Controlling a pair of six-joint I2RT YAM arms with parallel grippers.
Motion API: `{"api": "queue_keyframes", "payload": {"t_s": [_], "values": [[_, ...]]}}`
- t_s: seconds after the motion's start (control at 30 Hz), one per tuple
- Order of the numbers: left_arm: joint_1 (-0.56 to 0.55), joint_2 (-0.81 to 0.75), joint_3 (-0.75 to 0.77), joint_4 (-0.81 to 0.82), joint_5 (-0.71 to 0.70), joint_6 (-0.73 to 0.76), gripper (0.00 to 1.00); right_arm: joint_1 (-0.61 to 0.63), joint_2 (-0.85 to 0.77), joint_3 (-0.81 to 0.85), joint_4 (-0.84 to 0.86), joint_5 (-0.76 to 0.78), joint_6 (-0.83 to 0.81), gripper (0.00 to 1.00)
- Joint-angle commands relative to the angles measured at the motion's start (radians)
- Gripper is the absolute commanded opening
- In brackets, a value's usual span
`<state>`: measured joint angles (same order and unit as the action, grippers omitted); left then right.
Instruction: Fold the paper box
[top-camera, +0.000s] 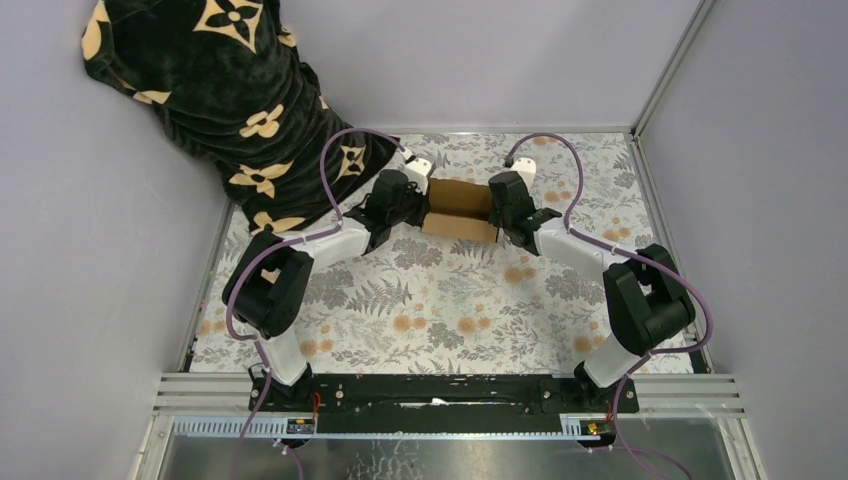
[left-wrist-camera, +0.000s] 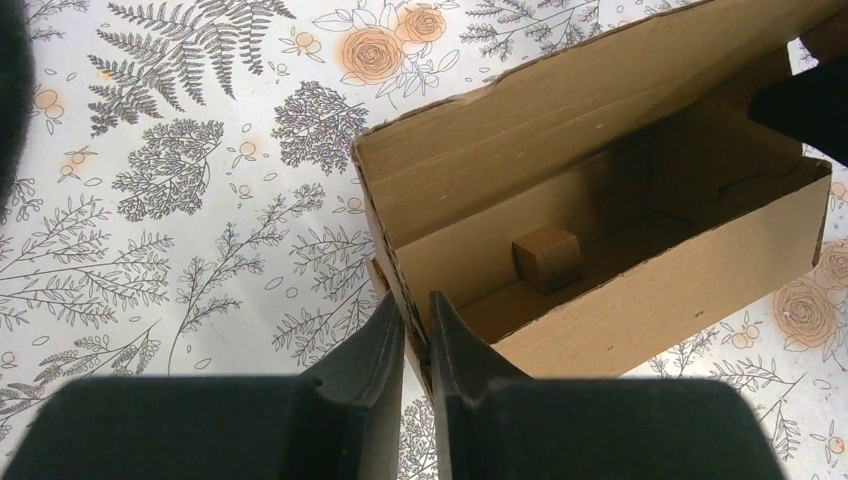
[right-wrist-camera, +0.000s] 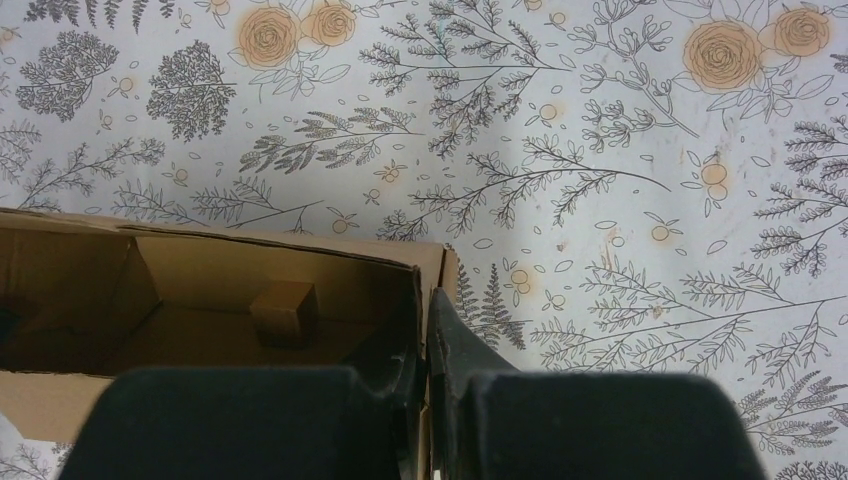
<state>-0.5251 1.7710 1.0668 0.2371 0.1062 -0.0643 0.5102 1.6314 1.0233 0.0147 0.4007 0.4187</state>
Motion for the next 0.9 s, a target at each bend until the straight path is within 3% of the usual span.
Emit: {"api": "queue_keyframes", "payload": {"t_s": [0.0,0.43,0.87], "values": [[-0.028,-0.042,-0.023,0.026,0.012,-0.018,0.19,0.043,-0.036,-0.006,0.042,0.005,-0.012,0.00],[-0.067,-0.107,-0.149,0.121,-0.046,-0.039,0.18,0.134,-0.086,-0.116,0.120,0.132,-0.082,0.00],[-0.138,-0.253,-0.454,0.416,-0.143,-0.109,0.17,0.282,-0.157,-0.305,0.344,0.330,-0.201,0.00]]}}
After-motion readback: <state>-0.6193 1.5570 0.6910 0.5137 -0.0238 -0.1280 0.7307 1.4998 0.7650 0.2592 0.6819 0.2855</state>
